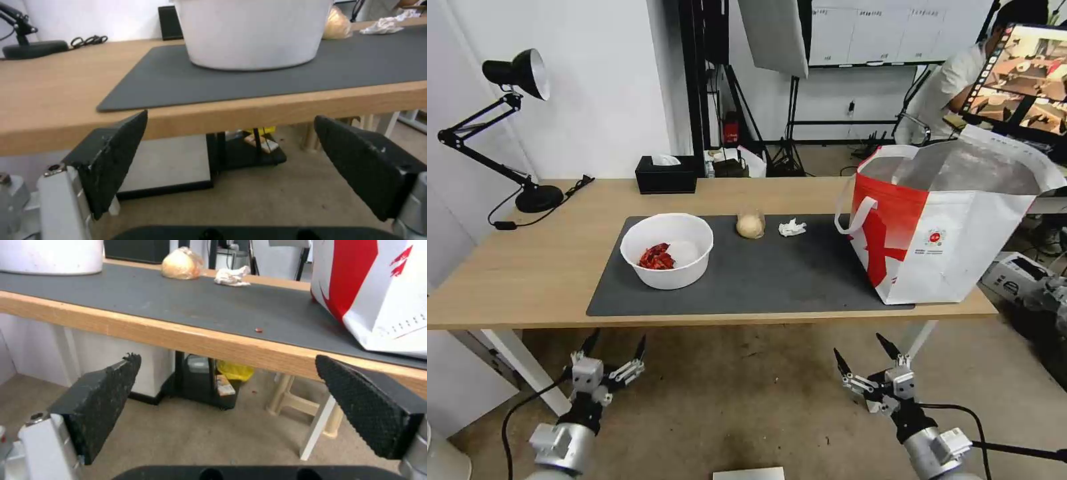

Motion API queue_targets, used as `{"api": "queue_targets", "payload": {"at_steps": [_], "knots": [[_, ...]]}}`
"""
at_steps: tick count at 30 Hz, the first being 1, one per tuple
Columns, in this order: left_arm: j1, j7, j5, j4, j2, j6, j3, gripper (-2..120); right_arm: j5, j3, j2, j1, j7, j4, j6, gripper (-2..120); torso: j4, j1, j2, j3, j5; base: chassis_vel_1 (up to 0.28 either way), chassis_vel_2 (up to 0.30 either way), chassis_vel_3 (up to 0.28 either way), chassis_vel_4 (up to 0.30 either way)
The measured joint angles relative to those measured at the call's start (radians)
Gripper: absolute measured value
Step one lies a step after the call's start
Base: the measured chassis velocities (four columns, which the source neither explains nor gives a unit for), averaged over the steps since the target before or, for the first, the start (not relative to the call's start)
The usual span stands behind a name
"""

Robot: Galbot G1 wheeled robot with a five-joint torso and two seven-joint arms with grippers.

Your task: Pick up the trash from the table and place it into the takeout bag.

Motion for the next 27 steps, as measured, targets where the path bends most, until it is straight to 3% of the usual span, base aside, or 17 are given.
{"api": "queue_targets", "payload": {"at_steps": [19,27], "knots": [[-0.002,0.005,-0.001,-0.021,-0.013,0.010,0.016,100,0.000,-0.001,0.000,-0.004,-0.002,0.002,0.000,100,-0.0001,0.000,0.000,0.000,0.0000,0.000,0.000,0.000,0.000],[0.003,0.035,-0.014,-0.021,-0.013,0.010,0.017,100,0.000,-0.004,-0.006,0.000,-0.002,0.004,-0.001,100,-0.0001,0.000,0.000,0.000,0.0000,0.000,0.000,0.000,0.000]]}}
